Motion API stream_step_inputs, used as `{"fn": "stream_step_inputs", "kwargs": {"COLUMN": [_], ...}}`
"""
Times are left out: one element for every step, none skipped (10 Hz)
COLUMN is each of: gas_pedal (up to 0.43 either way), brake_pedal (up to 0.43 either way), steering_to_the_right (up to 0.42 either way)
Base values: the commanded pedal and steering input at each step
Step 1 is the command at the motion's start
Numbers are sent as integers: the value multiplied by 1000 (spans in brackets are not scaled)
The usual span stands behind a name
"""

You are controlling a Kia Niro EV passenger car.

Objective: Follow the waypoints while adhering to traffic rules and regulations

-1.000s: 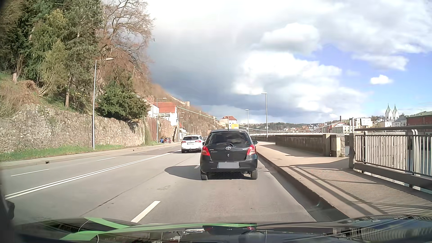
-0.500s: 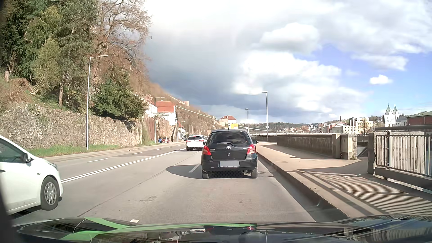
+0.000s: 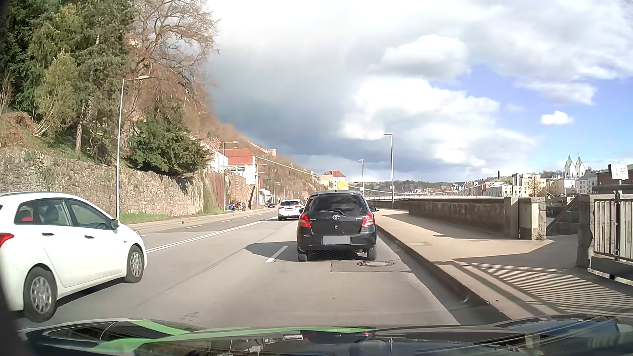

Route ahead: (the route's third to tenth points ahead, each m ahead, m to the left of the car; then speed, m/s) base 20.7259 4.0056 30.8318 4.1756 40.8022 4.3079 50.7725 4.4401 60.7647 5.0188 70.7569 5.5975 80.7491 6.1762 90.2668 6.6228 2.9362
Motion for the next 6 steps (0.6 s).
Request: {"fn": "stream_step_inputs", "kwargs": {"gas_pedal": [59, 79, 79, 87, 98, 98], "brake_pedal": [0, 0, 0, 0, 0, 0], "steering_to_the_right": [4, 4, 4, 3, 3, 2]}}
